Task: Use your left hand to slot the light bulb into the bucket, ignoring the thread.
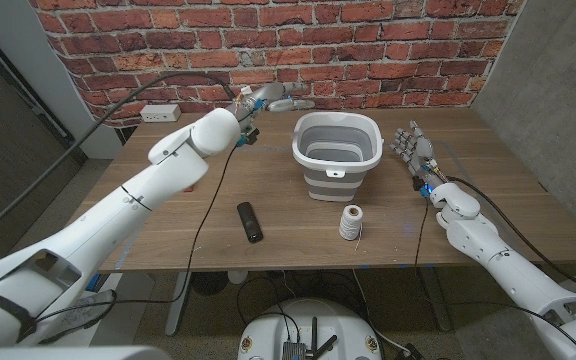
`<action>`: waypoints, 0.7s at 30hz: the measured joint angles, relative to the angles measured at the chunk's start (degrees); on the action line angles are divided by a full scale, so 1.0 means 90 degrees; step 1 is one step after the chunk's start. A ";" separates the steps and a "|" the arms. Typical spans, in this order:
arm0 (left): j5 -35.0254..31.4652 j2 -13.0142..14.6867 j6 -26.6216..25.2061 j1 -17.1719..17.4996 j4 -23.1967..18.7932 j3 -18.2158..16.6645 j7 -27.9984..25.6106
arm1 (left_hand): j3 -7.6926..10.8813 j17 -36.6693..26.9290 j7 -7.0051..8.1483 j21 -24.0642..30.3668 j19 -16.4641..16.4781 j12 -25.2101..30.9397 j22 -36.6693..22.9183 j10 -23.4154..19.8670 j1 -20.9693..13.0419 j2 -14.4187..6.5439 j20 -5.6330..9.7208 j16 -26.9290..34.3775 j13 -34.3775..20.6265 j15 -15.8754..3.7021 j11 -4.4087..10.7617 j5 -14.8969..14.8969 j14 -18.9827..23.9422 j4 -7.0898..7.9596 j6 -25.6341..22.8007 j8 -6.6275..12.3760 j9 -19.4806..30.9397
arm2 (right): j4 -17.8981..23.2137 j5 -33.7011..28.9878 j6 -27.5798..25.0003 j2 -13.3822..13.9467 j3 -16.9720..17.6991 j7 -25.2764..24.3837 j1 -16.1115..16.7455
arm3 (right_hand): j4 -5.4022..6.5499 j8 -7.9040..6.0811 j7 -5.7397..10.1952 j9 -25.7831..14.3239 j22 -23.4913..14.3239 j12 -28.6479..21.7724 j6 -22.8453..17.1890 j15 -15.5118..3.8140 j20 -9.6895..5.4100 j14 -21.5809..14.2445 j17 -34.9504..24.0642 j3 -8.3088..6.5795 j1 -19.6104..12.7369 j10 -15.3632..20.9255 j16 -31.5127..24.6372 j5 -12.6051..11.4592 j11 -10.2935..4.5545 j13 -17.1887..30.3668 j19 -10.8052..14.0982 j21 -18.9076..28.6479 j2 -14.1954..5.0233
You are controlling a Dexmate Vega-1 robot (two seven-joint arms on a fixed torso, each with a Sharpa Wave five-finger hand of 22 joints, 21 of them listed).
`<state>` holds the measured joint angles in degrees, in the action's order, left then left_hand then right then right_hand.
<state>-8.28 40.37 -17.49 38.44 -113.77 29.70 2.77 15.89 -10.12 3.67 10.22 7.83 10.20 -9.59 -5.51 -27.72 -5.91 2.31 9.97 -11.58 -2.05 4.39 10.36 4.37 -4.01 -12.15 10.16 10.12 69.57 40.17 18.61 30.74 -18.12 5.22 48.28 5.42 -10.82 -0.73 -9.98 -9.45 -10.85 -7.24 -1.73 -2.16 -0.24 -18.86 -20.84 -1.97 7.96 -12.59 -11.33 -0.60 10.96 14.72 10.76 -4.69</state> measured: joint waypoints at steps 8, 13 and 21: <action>0.0408 -0.0029 0.0316 0.0492 0.0149 -0.0248 -0.0831 | -0.0044 0.0000 -0.0047 0.0000 -0.0053 0.0000 0.0000 0.0047 0.0238 -0.0030 -0.0003 0.0000 0.0048 0.0000 0.0021 0.0000 0.0000 0.0079 0.0210 -0.0041 0.0000 | 0.0038 -0.0058 -0.0060 0.0046 -0.0045 -0.0013 0.0008 | 0.0000 0.0000 0.0000 0.0000 0.0000 0.0000 0.0000 0.0000 0.0000 0.0000 0.0000 0.0000 0.0000 0.0000 0.0000 -0.0041 0.0000 0.0000 0.0000 0.0000 0.0000; 0.0578 -0.0059 0.0518 0.0746 0.0260 -0.0348 -0.1245 | -0.0070 0.0000 -0.0065 0.0000 -0.0064 0.0000 0.0000 0.0081 0.0414 -0.0132 0.0006 0.0000 0.0086 -0.0009 -0.0011 0.0000 -0.0059 0.0194 0.0363 -0.0048 0.0000 | -0.0002 -0.0075 -0.0063 0.0044 -0.0076 0.0020 -0.0021 | 0.0000 0.0000 0.0000 0.0000 0.0000 0.0000 0.0000 0.0000 0.0000 0.0000 0.0009 0.0000 0.0000 0.0000 0.0000 -0.0041 0.0000 0.0000 0.0000 0.0000 0.0000; 0.0921 -0.0153 0.0809 0.1181 0.0439 -0.0528 -0.1844 | -0.0088 -0.0001 -0.0220 0.0000 -0.0166 0.0000 0.0000 0.0251 0.0776 -0.0240 -0.0028 -0.0001 0.0133 0.0000 -0.0181 0.0000 -0.0205 0.0333 0.0584 -0.0048 -0.0030 | -0.0176 -0.0109 0.0036 -0.0024 -0.0108 0.0078 -0.0081 | 0.0027 0.0000 -0.0023 0.0000 0.0000 0.0000 0.0023 0.0000 0.0000 0.0000 0.0030 0.0027 0.0000 0.0000 0.0000 -0.0040 0.0000 0.0000 0.0000 0.0000 0.0000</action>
<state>0.01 39.00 -10.20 49.07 -109.82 24.95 -13.82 15.10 -10.12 1.69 10.22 6.34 10.20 -9.59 -3.25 -20.74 -8.07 2.06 9.97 -10.38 -2.05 2.77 10.35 2.53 -1.01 -6.89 9.73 9.85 67.99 39.19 18.94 30.52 -19.09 5.92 47.56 5.67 -10.82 -0.94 -9.98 -9.45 -10.85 -7.03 -1.73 -2.16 -0.24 -18.59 -20.59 -1.97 7.96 -12.59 -11.70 -0.60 10.95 14.73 10.76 -4.69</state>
